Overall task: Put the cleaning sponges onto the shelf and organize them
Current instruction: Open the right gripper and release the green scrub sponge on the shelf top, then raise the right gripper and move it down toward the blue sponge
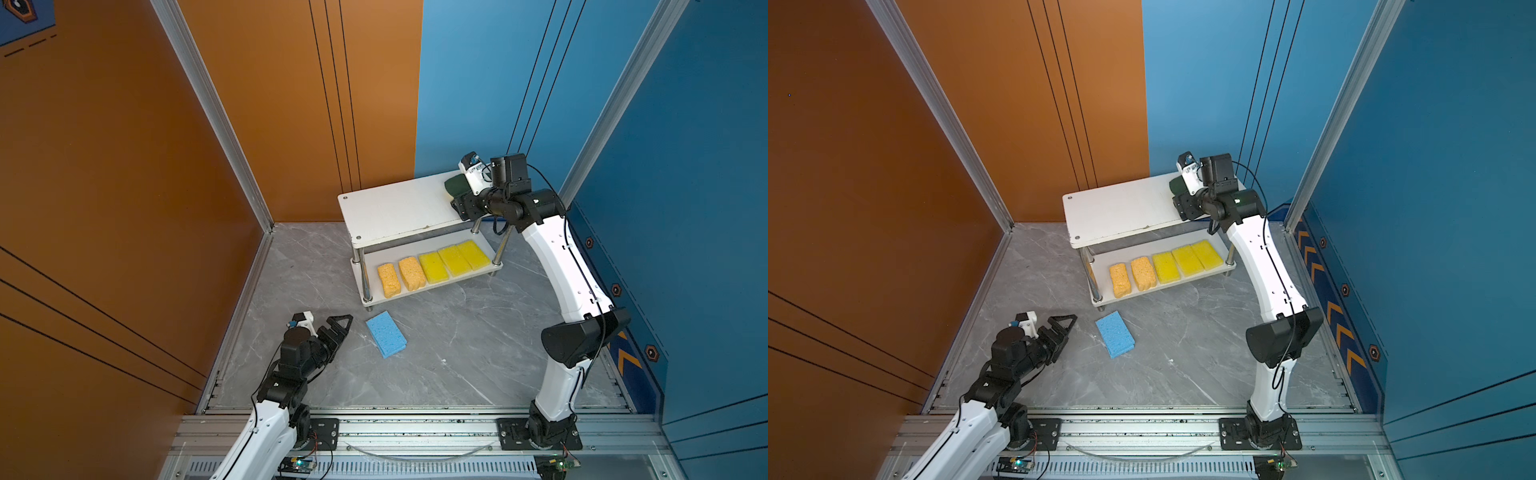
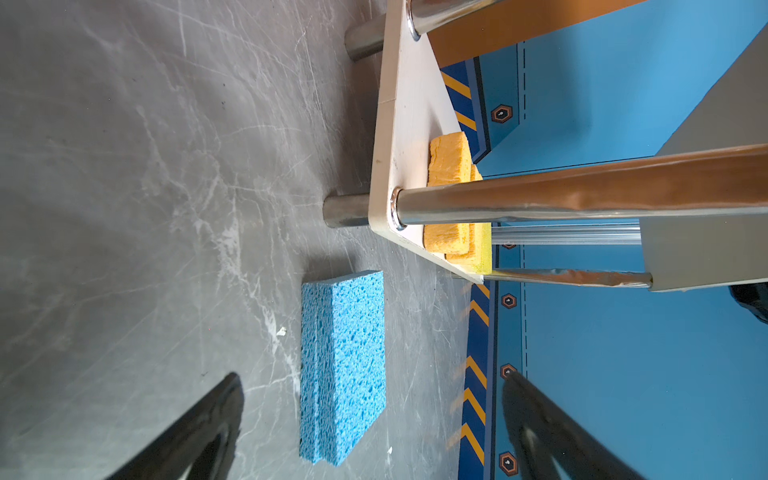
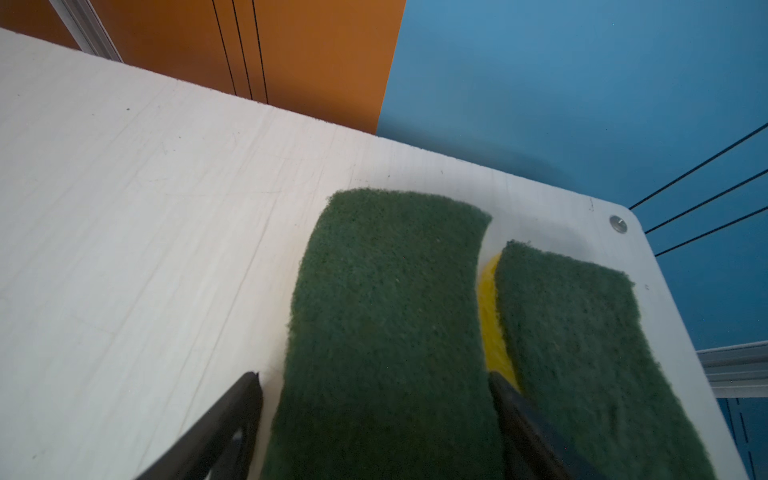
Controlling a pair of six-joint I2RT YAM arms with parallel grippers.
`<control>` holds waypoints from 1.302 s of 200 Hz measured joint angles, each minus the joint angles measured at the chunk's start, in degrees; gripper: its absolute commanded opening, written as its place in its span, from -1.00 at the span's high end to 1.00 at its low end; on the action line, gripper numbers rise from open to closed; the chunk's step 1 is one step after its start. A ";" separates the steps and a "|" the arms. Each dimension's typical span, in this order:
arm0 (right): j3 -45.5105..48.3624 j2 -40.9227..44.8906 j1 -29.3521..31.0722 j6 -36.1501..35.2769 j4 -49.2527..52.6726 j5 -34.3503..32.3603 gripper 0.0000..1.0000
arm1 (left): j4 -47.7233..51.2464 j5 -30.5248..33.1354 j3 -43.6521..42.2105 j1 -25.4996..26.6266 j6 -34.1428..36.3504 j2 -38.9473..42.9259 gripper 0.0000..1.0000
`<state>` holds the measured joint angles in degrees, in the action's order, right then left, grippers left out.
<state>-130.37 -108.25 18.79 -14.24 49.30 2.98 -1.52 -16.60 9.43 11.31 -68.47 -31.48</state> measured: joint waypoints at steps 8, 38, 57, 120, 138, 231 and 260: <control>0.00 0.00 0.00 -0.15 -0.04 0.00 -0.67 | 0.00 0.02 0.00 -0.02 0.00 -0.02 -0.95; 0.04 0.00 0.00 -0.81 -0.33 -0.02 -0.70 | -0.02 0.00 0.00 -0.07 0.00 -0.22 -0.95; 0.07 0.00 0.00 -1.01 -0.44 -0.07 -0.72 | -0.04 0.00 0.00 -0.07 0.00 -0.50 -0.95; 0.07 0.00 -0.04 -1.03 -0.48 -0.17 -0.77 | -0.42 0.00 0.00 -0.07 0.00 -0.87 -0.95; 0.07 0.02 -0.04 -1.03 -0.50 -0.17 -0.78 | -0.42 0.00 0.00 -0.07 0.00 -0.85 -0.95; 0.50 1.68 -0.07 -2.08 -1.03 -0.15 -0.88 | -0.39 -0.04 -0.02 -0.11 0.00 -0.63 -0.95; 0.70 3.28 -0.09 -2.05 -1.31 -0.11 -0.88 | -0.39 -0.15 -0.09 -0.11 -0.13 -0.39 -0.95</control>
<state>-129.67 -104.97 18.70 -16.29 47.99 2.87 -1.91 -16.75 9.34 11.20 -68.60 -31.88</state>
